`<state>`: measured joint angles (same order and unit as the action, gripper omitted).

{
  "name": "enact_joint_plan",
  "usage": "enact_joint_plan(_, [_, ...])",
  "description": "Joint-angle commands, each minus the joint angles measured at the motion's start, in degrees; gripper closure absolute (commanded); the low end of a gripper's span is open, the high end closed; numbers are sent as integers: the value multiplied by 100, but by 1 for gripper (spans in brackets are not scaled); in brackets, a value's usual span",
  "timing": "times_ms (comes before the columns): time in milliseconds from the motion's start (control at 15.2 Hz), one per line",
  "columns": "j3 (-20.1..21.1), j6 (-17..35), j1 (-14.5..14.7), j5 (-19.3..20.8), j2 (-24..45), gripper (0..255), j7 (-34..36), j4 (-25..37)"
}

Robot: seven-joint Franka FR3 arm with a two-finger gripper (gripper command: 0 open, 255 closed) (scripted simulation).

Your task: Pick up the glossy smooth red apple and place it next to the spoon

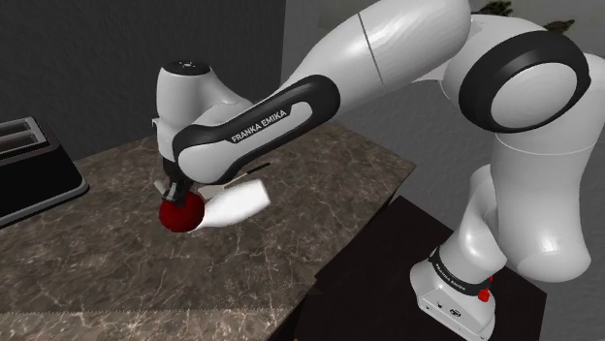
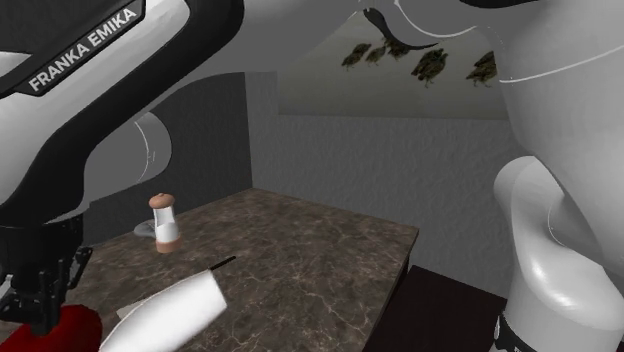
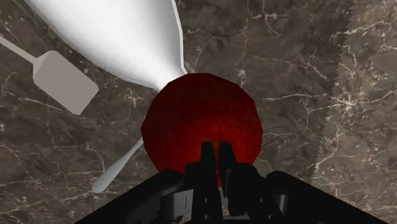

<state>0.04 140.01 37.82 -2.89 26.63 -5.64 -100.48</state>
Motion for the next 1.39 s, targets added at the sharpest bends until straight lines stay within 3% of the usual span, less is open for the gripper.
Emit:
enact_joint_plan(0, [-17,-248,-24,4,106,255,-10,-198])
enact_joint_plan(264, [-8,-247,-33,10,106,255,-7,-199])
enact_joint_plan(330, [-8,-278,-18,17,107,0,13,-166])
enact_joint_plan(660, [-8,-247,-32,10,106,0,-7,-199])
enact_joint_plan(924, [-21,-758,-40,24,-386,0,2,-180])
enact_joint_plan(1320, [-22,-758,-39,24,-386,0,2,-179])
